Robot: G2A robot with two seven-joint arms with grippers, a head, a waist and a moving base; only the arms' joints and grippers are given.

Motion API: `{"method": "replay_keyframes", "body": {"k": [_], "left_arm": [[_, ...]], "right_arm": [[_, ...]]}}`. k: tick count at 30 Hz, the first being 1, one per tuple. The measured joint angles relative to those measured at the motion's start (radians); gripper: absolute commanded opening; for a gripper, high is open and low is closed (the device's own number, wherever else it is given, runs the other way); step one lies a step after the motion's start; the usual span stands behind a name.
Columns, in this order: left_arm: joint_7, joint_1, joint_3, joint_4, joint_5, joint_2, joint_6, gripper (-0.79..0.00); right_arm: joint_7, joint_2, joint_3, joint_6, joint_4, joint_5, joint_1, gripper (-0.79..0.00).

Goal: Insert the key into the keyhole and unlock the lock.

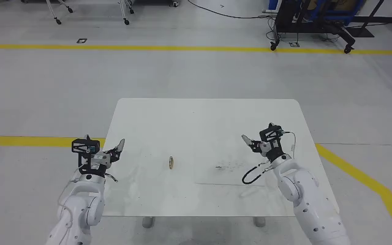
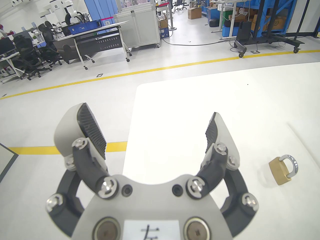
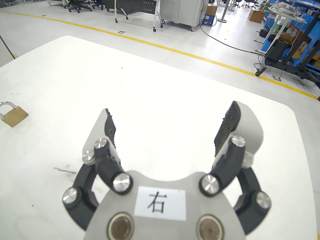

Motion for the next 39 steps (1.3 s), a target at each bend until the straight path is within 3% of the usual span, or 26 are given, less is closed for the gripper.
{"method": "replay_keyframes", "body": {"k": [5,8,15,22,25,28,30,36,37,39], "left_arm": [[0.0,0.0,0.0,0.0,0.0,0.0,0.0,0.0],[0.0,0.0,0.0,0.0,0.0,0.0,0.0,0.0],[0.0,0.0,0.0,0.0,0.0,0.0,0.0,0.0],[0.0,0.0,0.0,0.0,0.0,0.0,0.0,0.0],[0.0,0.0,0.0,0.0,0.0,0.0,0.0,0.0],[0.0,0.0,0.0,0.0,0.0,0.0,0.0,0.0],[0.0,0.0,0.0,0.0,0.0,0.0,0.0,0.0],[0.0,0.0,0.0,0.0,0.0,0.0,0.0,0.0],[0.0,0.0,0.0,0.0,0.0,0.0,0.0,0.0],[0.0,0.0,0.0,0.0,0.0,0.0,0.0,0.0]], "right_arm": [[-0.004,0.001,0.006,-0.018,-0.004,0.006,-0.007,0.0],[0.018,0.002,-0.012,-0.095,0.013,0.023,0.008,0.0],[0.1,-0.018,-0.153,-0.228,0.141,0.059,0.113,0.0],[0.098,-0.031,-0.236,-0.367,0.275,0.086,0.213,0.0],[0.083,-0.026,-0.23,-0.474,0.325,0.113,0.245,-0.182],[0.07,-0.017,-0.212,-0.594,0.375,0.128,0.28,-0.145],[0.056,-0.011,-0.211,-0.658,0.387,0.096,0.296,-0.219],[0.01,0.003,-0.234,-0.769,0.4,-0.053,0.321,-0.175],[0.001,0.004,-0.239,-0.778,0.4,-0.075,0.323,-0.215],[-0.025,0.007,-0.25,-0.786,0.4,-0.125,0.326,-0.394]]}}
